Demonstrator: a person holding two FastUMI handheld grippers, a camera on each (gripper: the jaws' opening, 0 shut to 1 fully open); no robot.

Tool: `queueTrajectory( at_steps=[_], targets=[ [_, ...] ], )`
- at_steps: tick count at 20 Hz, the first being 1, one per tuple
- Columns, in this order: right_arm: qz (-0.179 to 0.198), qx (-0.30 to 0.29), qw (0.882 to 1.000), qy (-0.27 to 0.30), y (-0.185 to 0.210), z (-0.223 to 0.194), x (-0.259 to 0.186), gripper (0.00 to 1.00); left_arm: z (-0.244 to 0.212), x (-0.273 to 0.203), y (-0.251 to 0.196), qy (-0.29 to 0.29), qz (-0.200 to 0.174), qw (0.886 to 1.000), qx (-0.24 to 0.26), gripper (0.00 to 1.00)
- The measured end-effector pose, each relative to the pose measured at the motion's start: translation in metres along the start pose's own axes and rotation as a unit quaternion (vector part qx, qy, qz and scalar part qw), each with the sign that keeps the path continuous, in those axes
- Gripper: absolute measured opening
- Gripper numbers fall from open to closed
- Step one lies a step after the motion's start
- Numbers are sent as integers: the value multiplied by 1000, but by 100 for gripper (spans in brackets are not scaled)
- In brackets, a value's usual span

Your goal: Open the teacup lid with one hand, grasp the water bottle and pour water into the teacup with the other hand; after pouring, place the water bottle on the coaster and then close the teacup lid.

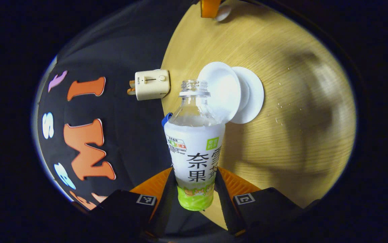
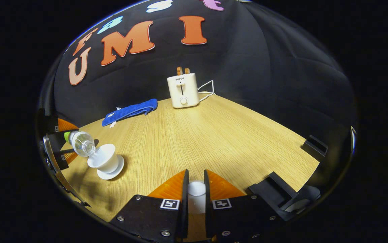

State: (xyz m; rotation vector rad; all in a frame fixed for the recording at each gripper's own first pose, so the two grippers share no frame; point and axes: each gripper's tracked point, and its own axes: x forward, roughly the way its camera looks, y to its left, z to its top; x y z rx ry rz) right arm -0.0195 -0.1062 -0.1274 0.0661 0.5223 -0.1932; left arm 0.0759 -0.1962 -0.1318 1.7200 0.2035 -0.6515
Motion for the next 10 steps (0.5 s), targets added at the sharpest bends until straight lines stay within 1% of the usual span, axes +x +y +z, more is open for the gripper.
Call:
queueTrajectory(
  at_steps=[1, 3, 5, 7, 8, 9, 10],
  targets=[
    [1, 0, 1000, -1, 1, 1, 0, 21, 0, 0, -4, -4, -7, 999, -51, 72],
    [2, -4, 1000, -1, 1, -1, 0, 21, 6, -4, -6, -20, -13, 993, -117, 67],
    [6, -6, 1000, -1, 7, 0, -2, 21, 10, -8, -2, -34, -14, 983, -178, 66],
    [7, -9, 1000, -3, 12, 2, -3, 21, 11, -10, -1, -47, -19, 965, -257, 66],
    [8, -12, 1000, -3, 13, 4, -4, 21, 8, -8, 0, -48, -22, 953, -300, 69],
    [8, -14, 1000, -3, 14, 4, -4, 17, 7, -8, 3, -55, -20, 942, -330, 69],
    [9, -14, 1000, -2, 17, 4, -3, 17, 8, -7, 5, -63, -21, 927, -368, 69]
  ],
)
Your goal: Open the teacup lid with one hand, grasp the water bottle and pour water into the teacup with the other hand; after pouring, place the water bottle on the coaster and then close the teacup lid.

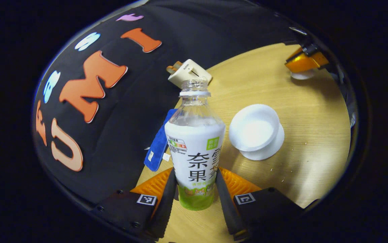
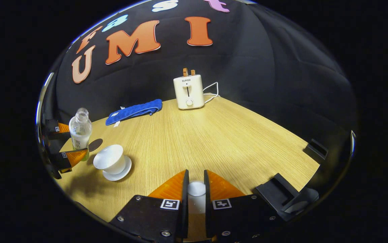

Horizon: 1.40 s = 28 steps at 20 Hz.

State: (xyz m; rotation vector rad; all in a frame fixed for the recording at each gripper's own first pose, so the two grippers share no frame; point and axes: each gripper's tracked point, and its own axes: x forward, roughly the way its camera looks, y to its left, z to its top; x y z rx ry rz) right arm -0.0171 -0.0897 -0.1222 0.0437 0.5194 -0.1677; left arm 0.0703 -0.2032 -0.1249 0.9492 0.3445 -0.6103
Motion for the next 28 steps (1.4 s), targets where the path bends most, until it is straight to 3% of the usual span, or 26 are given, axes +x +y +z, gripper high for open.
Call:
queueTrajectory(
  at_steps=[1, 4, 5, 6, 7, 11, 17, 18, 24, 26, 28],
  targets=[
    [4, 1, 1000, 3, 4, 0, 1, 21, 1, -2, 1, -8, -2, 999, -44, 73],
    [13, -8, 1000, 6, 17, -1, 1, 21, -1, -5, 22, -31, 5, 986, -167, 65],
    [15, -13, 1000, 7, 22, -1, 2, 17, -1, -8, 28, -40, 2, 978, -206, 65],
    [16, -17, 1000, 8, 25, -1, 2, 21, -1, -11, 42, -53, 1, 965, -256, 69],
    [17, -21, 1000, 10, 27, -2, 3, 21, -2, -11, 52, -64, 2, 955, -289, 65],
    [18, -31, 999, 9, 37, 4, 6, 21, -28, -11, 101, -84, 37, 920, -382, 66],
    [27, -37, 999, 0, 52, 17, 8, 17, -50, 9, 161, -101, 81, 896, -425, 67],
    [25, -37, 999, 1, 53, 17, 10, 21, -52, 15, 165, -104, 83, 895, -425, 71],
    [15, -42, 999, 13, 54, 16, 24, 21, -70, 63, 156, -81, 64, 895, -433, 67],
    [14, -42, 999, 16, 54, 15, 26, 21, -75, 70, 152, -75, 57, 894, -439, 72],
    [12, -42, 999, 19, 54, 14, 29, 21, -79, 78, 150, -71, 60, 898, -431, 68]
  ],
)
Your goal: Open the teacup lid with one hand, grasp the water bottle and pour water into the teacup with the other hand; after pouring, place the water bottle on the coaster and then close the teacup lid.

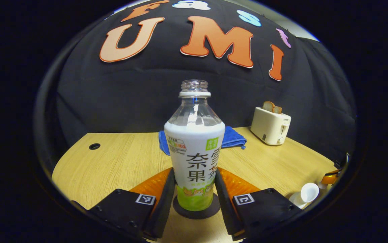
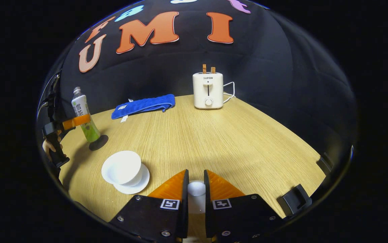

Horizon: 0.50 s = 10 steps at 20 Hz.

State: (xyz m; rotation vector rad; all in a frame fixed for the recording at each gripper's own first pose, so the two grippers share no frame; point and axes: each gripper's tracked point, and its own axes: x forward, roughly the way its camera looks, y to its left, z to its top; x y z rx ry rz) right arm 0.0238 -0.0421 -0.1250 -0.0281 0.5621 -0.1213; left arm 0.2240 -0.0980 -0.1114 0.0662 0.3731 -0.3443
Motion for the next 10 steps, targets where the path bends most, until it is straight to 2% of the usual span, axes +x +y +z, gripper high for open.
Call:
queueTrajectory(
  at_steps=[10],
  targets=[
    [-1, 1, 1000, 4, 1, -3, 4, 21, -10, 0, -8, -3, -7, 1000, 12, 70]
  ],
)
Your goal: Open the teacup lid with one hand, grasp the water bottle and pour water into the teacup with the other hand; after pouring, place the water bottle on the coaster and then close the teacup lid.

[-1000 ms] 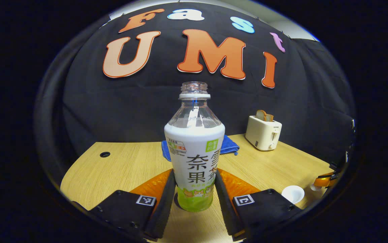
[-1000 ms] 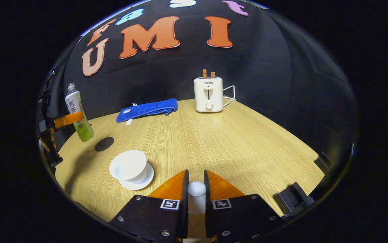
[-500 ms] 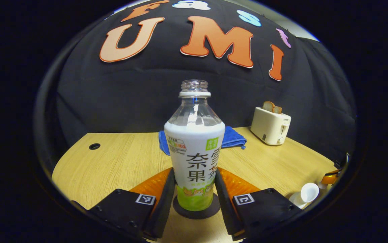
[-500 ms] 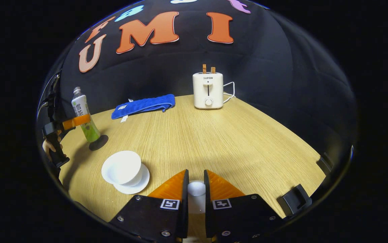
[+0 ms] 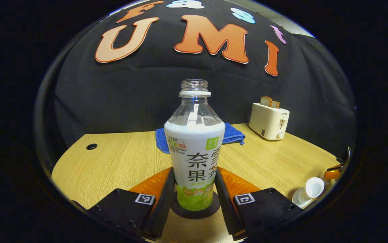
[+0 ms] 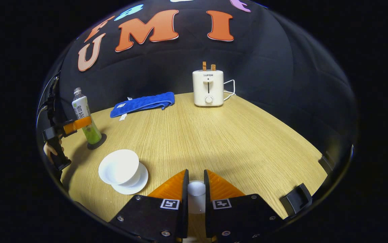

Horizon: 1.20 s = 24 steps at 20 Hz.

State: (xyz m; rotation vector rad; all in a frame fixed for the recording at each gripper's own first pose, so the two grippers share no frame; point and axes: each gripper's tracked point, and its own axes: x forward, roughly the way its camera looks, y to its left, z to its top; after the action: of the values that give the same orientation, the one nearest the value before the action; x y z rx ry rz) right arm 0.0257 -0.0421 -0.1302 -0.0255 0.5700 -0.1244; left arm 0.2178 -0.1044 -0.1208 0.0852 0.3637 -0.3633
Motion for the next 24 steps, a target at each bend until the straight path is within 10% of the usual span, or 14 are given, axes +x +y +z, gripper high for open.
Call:
queueTrajectory(
  at_steps=[15, 24],
  targets=[
    [-1, -3, 999, -44, 0, 31, -17, 21, -17, -45, 5, -2, 49, 998, 47, 99],
    [71, -35, 992, -102, 66, 66, -25, 21, -4, -147, 12, -42, 83, 996, -2, 100]
  ],
)
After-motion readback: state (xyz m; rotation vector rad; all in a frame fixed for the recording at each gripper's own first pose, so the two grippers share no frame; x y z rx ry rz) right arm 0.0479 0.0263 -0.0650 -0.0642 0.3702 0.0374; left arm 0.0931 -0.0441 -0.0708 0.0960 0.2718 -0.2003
